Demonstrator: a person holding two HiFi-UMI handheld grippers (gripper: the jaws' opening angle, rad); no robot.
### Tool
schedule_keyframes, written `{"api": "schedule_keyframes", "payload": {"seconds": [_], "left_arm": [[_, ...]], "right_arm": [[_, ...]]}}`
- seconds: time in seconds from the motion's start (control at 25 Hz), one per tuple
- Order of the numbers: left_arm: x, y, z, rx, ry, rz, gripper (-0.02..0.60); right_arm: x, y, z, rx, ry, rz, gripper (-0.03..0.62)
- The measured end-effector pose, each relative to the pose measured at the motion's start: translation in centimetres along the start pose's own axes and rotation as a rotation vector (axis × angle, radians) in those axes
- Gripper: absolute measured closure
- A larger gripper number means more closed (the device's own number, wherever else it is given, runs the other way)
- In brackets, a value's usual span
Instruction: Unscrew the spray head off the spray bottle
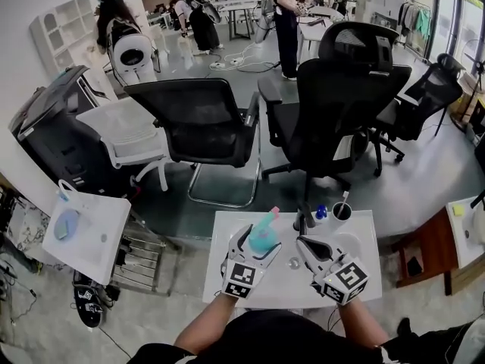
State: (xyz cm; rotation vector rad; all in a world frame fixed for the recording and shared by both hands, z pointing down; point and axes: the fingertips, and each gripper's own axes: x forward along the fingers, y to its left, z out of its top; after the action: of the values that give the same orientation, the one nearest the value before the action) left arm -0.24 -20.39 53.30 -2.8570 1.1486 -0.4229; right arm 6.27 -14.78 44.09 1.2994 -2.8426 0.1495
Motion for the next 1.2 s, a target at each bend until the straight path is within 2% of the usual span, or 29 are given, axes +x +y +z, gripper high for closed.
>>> {"api": "schedule_keyframes", "payload": {"seconds": [0.28,0.6,0.88,1.04,1.2], "left_arm": [[-0.1,-0.8,0.9,-0.009,-0.012,-0.013,0.175],[0.1,-2.0,1.4,0.007,-0.021,-0.041,0.175],[0.3,-3.5,0.4,0.024,-0.003,-0.057,0.175],[0.3,-3.7,0.4,0.042,0.006,-0.053,0.175],[-0.1,-3.8,0.9,0.061,-0.003,-0.044,0.175]], "right_arm": [[2.1,3.6,1.4,-0.074,0.019,0.085,0.527],[4.1,4.1,1.5,-0.074,0.019,0.087,0.45],[5.0,3.9,0.4,-0.091,0.065,0.035,0.424],[5.0,3.5,0.2,-0.101,0.05,0.002,0.427],[4.7,3.2,0.9,-0.067,0.008,-0.017,0.437]]}}
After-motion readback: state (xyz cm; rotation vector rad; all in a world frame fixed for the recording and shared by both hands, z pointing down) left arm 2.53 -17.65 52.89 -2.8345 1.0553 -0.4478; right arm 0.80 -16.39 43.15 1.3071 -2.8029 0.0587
